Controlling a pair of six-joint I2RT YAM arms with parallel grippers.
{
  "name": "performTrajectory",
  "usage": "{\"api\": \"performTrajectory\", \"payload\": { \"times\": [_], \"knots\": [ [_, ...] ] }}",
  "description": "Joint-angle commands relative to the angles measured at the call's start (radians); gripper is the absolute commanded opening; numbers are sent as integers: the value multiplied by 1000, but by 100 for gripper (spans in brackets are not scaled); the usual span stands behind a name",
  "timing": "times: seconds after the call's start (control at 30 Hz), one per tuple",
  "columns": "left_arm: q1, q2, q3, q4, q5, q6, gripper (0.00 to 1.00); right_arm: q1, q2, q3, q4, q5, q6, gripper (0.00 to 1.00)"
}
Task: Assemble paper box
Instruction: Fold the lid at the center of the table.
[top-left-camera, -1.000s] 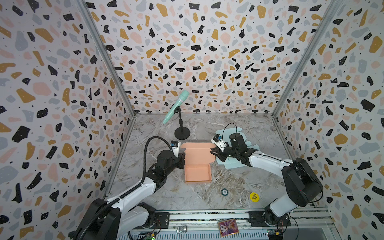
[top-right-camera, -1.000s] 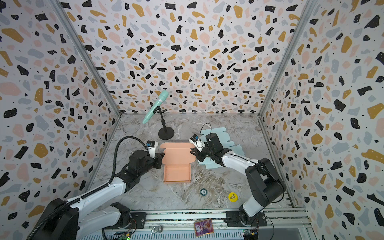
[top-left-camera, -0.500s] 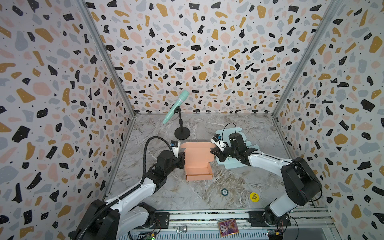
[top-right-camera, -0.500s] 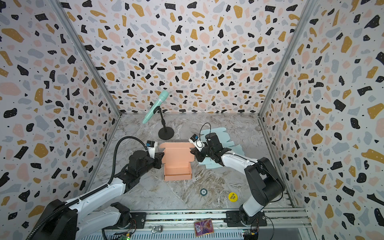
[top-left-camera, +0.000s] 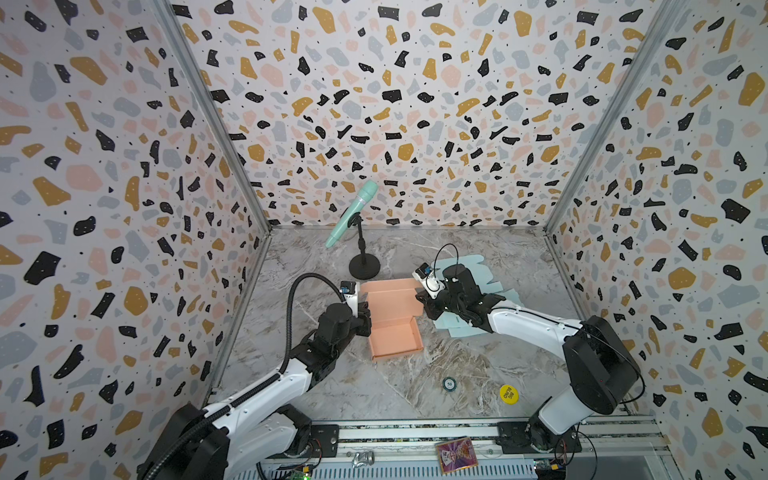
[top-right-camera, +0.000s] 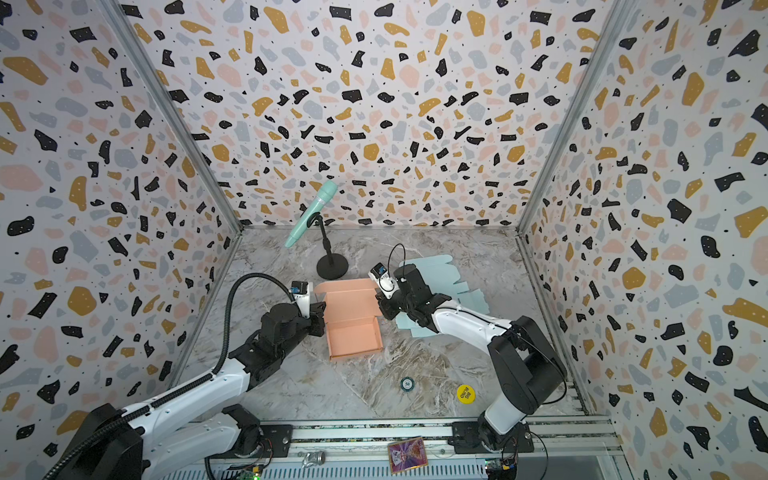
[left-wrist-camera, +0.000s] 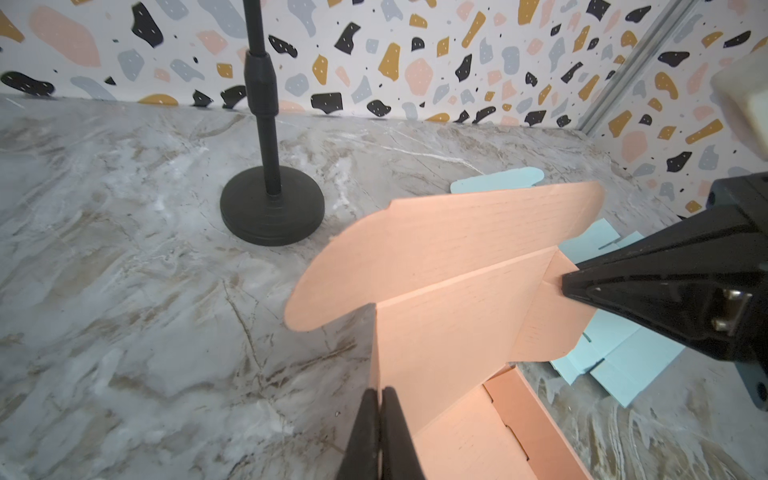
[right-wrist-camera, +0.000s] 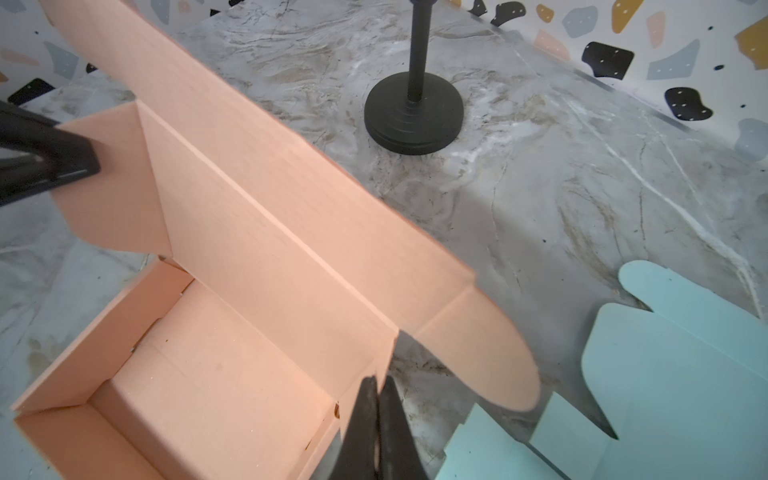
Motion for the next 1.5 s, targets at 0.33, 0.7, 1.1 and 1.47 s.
{"api": "performTrajectory", "payload": {
  "times": [0.33,0.7,1.1,1.47],
  "knots": [
    [-69,142,48,261,-117,-29,8,25,34,60,158,-8,180,7],
    [-69,291,91,274,-80,-64,9,19,12,-7,188,157,161,8],
    [-159,311,56,284,-194,-85,10,76,-73,-177,339,197,159,10],
    [-312,256,-99,493,-430,-102,10,122,-118,-305,425,182,216,16]
  ]
}}
